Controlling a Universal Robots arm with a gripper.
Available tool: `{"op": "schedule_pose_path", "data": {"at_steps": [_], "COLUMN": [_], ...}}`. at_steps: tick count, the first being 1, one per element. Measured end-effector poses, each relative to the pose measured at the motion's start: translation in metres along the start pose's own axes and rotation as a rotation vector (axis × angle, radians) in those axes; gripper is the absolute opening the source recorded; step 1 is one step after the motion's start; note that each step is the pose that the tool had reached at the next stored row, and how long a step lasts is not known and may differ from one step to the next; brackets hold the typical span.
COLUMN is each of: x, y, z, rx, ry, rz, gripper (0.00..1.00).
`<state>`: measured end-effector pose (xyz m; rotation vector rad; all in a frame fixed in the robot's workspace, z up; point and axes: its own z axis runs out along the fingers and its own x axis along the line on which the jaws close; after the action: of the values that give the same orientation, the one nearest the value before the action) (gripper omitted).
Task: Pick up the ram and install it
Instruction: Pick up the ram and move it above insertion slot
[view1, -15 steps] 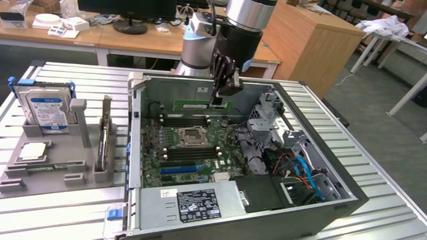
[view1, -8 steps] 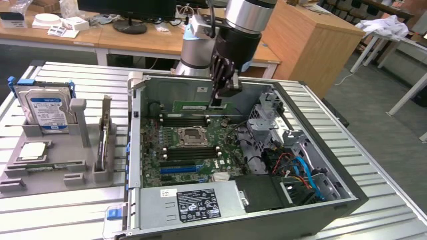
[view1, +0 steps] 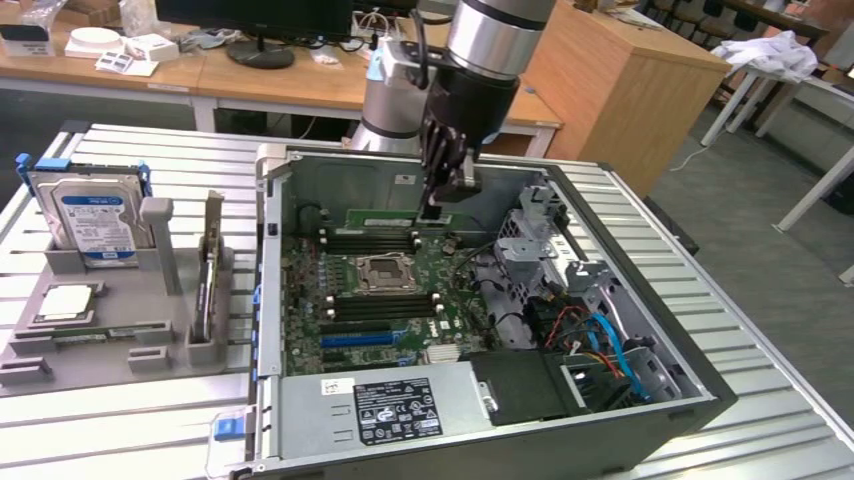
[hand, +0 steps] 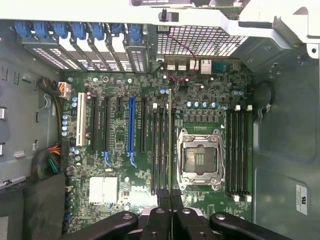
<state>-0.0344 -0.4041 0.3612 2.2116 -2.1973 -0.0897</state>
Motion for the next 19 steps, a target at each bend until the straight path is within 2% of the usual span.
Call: {"op": "schedule_pose_path", "data": {"at_steps": [11,19], "x": [0.0,0.0], "y": [-0.0006,-0.0007], "z": [0.0103,0.0119], "rx": [0.0,0.0001], "ry": [0.0,-0.0003], "rz": [0.0,0.0], "gripper": [0.12,0.12]}}
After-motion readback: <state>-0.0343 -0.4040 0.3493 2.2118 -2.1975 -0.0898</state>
